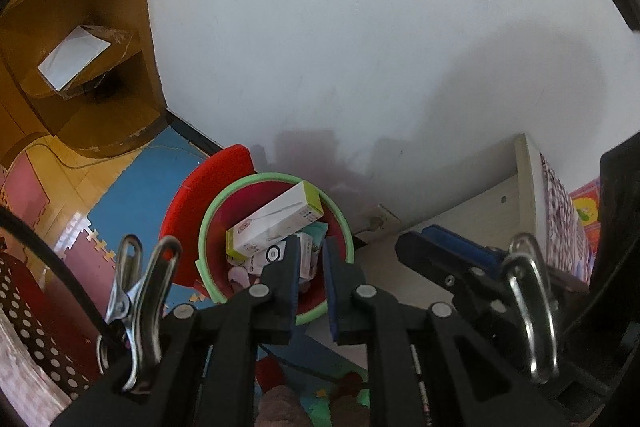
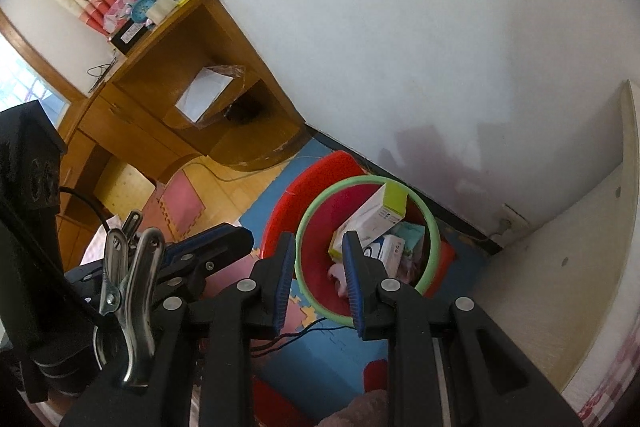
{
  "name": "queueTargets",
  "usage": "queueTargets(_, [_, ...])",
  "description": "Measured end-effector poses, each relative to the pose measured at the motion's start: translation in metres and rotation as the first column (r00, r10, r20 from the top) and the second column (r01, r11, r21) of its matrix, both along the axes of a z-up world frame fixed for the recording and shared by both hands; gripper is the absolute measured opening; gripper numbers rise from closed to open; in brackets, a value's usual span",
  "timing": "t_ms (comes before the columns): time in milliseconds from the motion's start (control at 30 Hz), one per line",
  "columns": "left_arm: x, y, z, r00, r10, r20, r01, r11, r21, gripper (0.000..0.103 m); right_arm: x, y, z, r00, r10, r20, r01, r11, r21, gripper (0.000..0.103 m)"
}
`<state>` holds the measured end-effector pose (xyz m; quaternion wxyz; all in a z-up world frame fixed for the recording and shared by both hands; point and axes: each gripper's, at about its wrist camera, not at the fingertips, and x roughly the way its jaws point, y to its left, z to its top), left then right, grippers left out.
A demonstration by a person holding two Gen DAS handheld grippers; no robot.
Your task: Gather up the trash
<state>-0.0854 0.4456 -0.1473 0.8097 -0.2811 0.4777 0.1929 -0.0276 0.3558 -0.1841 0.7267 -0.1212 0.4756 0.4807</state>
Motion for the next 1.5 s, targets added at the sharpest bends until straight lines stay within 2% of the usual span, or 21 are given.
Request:
queueTargets(200, [-0.004, -0.003, -0.004, 0.999, 0.001, -0.033, -0.001, 1.0, 0.015, 0.012, -0.006, -0.004, -0.005, 1.0, -0.014, -0.005, 0.014, 0.999, -0.04, 0.026])
queueTargets(467, [-0.019, -0.014, -0.004, 0.995, 0.064, -0.082, -0.063, 0.998, 0.026, 0.027, -0.02, -0.022, -0.001, 0.999, -0.014, 0.035, 0.016, 0.997, -0.072, 0.028])
queueTargets(667, [-0.028, -0.019, -0.001, 0.988, 0.11, -0.112, -0.107, 0.994, 0.032, 0.032, -0.028, -0.033, 0.01, 0.995, -0.007, 0.099, 0.016, 0.996, -0.093, 0.028])
queueTargets(1067, [-0.035, -0.027, -0.005, 0.979, 0.136, -0.152, -0.134, 0.991, 0.023, 0.033, -0.037, -0.05, 0.011, 0.989, -0.025, 0.147, 0.042, 0.993, -0.111, 0.029])
queueTargets(1500, [-0.036, -0.037, -0.003, 0.979, 0.123, -0.163, -0.118, 0.992, 0.041, 0.033, -0.04, -0.053, 0.009, 0.989, -0.025, 0.148, 0.041, 0.993, -0.111, 0.029])
